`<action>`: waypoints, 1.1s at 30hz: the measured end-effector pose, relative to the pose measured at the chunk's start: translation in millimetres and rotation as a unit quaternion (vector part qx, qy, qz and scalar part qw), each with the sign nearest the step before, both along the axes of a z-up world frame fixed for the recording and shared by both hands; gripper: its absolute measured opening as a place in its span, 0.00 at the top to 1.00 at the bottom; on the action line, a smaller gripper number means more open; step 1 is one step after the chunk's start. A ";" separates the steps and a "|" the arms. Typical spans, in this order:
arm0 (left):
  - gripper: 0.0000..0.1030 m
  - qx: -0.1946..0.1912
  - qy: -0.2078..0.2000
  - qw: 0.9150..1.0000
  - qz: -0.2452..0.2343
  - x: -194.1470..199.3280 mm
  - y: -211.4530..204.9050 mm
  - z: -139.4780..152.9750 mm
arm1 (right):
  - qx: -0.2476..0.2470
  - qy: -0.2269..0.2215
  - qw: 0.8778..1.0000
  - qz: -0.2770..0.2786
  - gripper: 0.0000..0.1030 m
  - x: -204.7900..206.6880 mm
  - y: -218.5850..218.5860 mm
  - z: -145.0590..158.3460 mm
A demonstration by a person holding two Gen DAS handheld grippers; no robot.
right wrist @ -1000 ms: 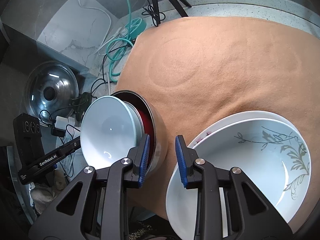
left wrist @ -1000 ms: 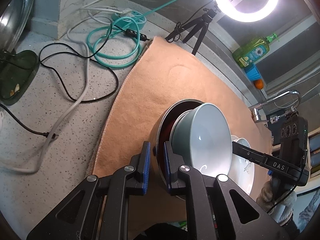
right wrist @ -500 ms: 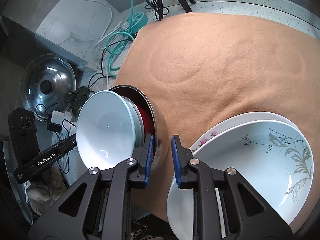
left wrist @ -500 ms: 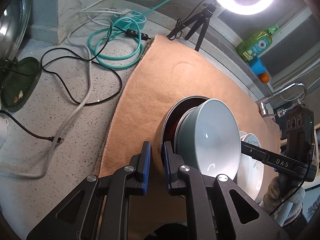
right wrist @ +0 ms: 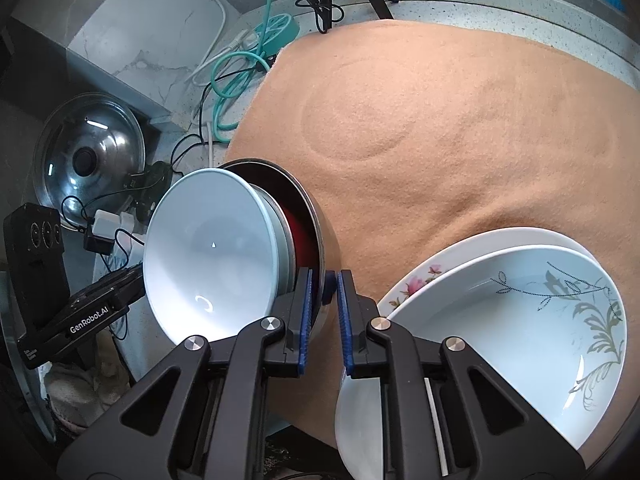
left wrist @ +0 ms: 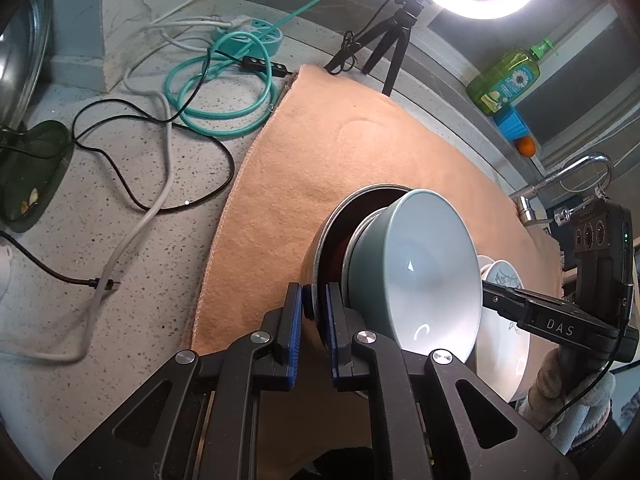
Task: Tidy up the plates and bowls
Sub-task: 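Grip the nested bowl stack rim with the left gripper and lift it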
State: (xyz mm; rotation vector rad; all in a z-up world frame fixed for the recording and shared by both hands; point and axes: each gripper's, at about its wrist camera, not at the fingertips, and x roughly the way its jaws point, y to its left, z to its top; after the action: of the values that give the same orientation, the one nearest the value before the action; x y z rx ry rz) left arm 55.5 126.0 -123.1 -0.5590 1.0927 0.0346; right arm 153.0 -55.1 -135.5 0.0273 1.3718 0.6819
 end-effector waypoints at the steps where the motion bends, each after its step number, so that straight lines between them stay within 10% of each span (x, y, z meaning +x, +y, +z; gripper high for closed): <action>1: 0.92 0.000 0.000 1.000 0.000 0.1 0.2 0.0 | -0.002 -0.002 1.000 0.001 0.88 -1.0 1.1 1.3; 33: 0.92 0.007 -0.028 1.000 -0.004 2.0 -4.2 27.6 | 0.008 -0.032 0.999 -0.011 0.87 -5.8 -9.7 29.1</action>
State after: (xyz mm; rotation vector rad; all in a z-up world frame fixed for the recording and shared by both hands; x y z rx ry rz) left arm 57.6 121.8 -95.5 -0.5405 1.0392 0.0199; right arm 147.2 -64.8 -106.4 0.0339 1.3026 0.6697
